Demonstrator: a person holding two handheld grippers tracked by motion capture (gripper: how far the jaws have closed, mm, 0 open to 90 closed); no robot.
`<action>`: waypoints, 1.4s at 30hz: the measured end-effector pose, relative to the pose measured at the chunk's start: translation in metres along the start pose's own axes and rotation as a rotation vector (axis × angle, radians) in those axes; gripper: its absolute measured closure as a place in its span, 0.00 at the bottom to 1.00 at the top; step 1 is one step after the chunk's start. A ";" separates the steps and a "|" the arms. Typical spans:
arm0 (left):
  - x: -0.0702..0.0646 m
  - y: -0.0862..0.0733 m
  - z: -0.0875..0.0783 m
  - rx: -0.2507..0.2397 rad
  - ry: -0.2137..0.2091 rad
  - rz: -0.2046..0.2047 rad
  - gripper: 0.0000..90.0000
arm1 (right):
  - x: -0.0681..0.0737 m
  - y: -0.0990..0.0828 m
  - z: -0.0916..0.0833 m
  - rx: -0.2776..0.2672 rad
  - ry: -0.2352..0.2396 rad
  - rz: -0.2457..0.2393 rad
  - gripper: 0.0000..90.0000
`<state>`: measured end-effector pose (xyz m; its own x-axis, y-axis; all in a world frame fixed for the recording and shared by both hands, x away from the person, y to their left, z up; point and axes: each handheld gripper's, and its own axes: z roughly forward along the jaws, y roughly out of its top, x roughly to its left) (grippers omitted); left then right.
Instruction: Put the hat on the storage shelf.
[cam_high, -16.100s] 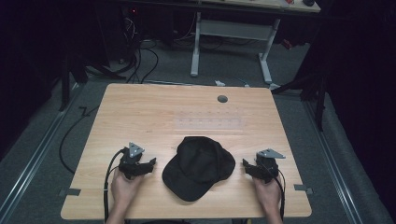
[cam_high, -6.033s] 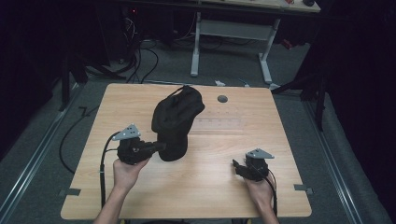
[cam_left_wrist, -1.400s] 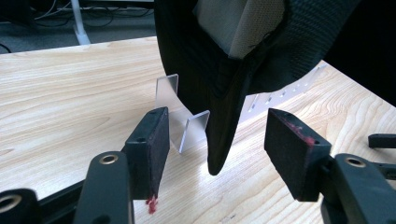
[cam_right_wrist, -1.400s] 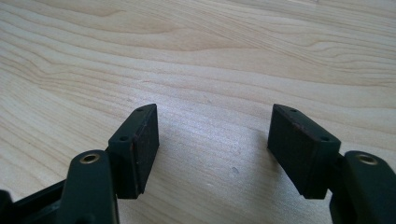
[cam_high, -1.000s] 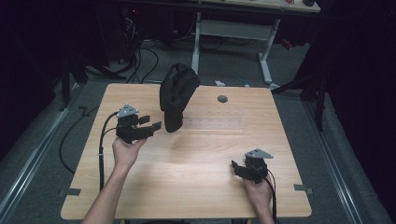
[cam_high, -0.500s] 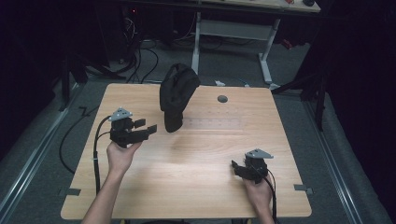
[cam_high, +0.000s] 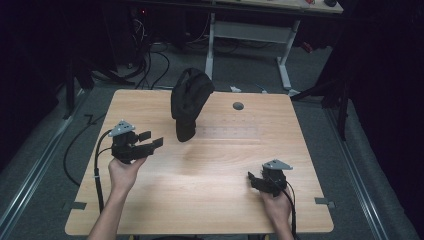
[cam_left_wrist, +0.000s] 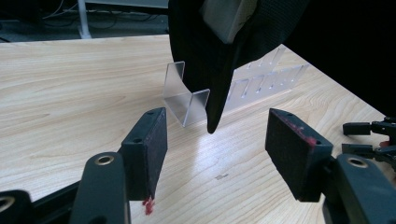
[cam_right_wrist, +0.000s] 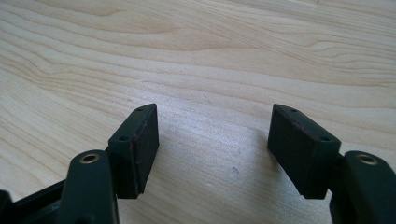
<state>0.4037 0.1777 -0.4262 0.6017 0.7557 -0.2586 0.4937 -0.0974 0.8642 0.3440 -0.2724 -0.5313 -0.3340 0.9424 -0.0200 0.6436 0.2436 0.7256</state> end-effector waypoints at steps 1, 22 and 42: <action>0.000 -0.001 -0.001 -0.002 -0.001 -0.002 0.43 | 0.000 0.000 0.000 0.000 0.000 0.000 0.38; -0.004 -0.023 -0.018 -0.015 0.003 -0.018 0.43 | 0.000 0.000 0.000 0.000 0.001 0.000 0.38; -0.004 -0.050 -0.013 0.017 0.010 -0.051 0.42 | 0.000 0.000 0.000 0.000 0.000 0.000 0.38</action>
<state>0.3679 0.1879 -0.4630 0.5692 0.7667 -0.2971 0.5339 -0.0699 0.8426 0.3439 -0.2722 -0.5312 -0.3340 0.9424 -0.0195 0.6438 0.2432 0.7255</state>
